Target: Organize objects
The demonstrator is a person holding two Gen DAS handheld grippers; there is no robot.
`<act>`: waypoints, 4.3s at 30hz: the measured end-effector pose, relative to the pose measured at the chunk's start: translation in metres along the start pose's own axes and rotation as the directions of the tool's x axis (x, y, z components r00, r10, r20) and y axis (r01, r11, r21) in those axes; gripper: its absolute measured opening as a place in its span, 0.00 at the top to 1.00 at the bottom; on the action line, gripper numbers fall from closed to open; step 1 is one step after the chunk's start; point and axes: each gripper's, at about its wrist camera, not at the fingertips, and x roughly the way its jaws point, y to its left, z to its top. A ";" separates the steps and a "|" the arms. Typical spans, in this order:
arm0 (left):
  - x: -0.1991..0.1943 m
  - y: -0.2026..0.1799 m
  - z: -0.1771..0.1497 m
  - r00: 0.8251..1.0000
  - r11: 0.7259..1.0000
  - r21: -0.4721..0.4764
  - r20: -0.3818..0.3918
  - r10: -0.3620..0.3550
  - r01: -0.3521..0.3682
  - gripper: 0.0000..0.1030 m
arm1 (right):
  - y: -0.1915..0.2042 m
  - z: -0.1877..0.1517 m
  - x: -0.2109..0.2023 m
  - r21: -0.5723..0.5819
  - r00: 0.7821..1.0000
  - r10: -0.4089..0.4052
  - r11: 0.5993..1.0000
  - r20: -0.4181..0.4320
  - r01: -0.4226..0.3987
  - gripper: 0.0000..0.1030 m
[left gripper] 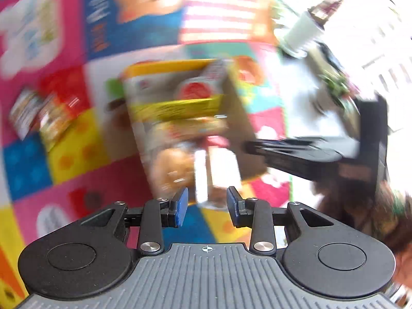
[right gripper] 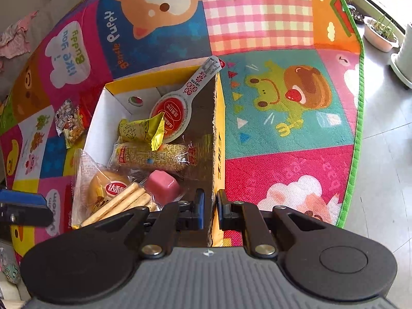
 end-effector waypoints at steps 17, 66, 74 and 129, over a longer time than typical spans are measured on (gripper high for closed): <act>0.077 -0.019 0.013 0.991 0.953 0.272 0.023 0.133 -0.134 0.64 | -0.022 -0.010 0.008 0.061 0.991 0.136 0.989 0.001 -0.136 0.88; 0.088 -0.009 0.112 0.984 0.940 0.294 0.007 0.181 -0.175 0.71 | -0.026 -0.014 0.015 0.058 0.983 0.181 0.982 0.008 -0.181 0.83; 0.054 0.058 0.104 0.994 0.988 -0.145 0.088 0.061 -0.048 0.69 | -0.018 -0.014 0.020 0.036 0.987 0.159 0.987 -0.003 -0.159 0.83; 0.007 0.044 0.067 0.992 0.978 -0.184 0.095 -0.078 0.095 0.79 | -0.013 -0.016 0.024 0.007 0.991 0.136 0.991 -0.003 -0.136 0.83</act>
